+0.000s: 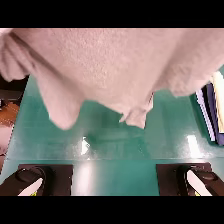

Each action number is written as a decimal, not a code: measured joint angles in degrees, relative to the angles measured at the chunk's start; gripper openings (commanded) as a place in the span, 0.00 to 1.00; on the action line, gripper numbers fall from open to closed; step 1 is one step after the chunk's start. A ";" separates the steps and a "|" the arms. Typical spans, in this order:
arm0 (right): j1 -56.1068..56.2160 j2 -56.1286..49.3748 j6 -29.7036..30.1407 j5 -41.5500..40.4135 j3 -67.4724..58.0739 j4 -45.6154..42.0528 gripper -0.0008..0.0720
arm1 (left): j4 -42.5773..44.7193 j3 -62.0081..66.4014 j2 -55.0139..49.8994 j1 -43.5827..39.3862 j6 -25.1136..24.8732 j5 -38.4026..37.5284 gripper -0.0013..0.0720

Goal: Fold the shirts.

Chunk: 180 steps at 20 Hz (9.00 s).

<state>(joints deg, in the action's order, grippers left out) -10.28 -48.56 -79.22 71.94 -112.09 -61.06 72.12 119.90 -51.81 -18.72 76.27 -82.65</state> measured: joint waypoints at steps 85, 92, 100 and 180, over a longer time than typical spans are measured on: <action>-12.76 -9.27 2.47 2.38 84.06 0.55 0.60 | -13.70 -79.38 -10.05 34.03 -7.19 12.59 0.05; -4.96 -9.35 1.55 -1.05 83.97 -0.61 0.04 | -13.79 -79.01 -9.88 34.03 -7.17 11.30 0.05; -0.59 -2.89 -0.24 -4.31 56.41 -0.07 0.04 | -14.78 -54.40 -3.21 33.99 -2.71 11.10 0.05; 1.46 -31.67 0.22 10.03 38.12 -9.07 0.44 | -6.95 -54.34 -28.33 30.29 -6.40 10.56 0.76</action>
<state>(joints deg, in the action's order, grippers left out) -8.82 -80.23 -79.00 81.97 -73.97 -70.13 65.17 65.56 -80.14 11.57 69.87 -72.10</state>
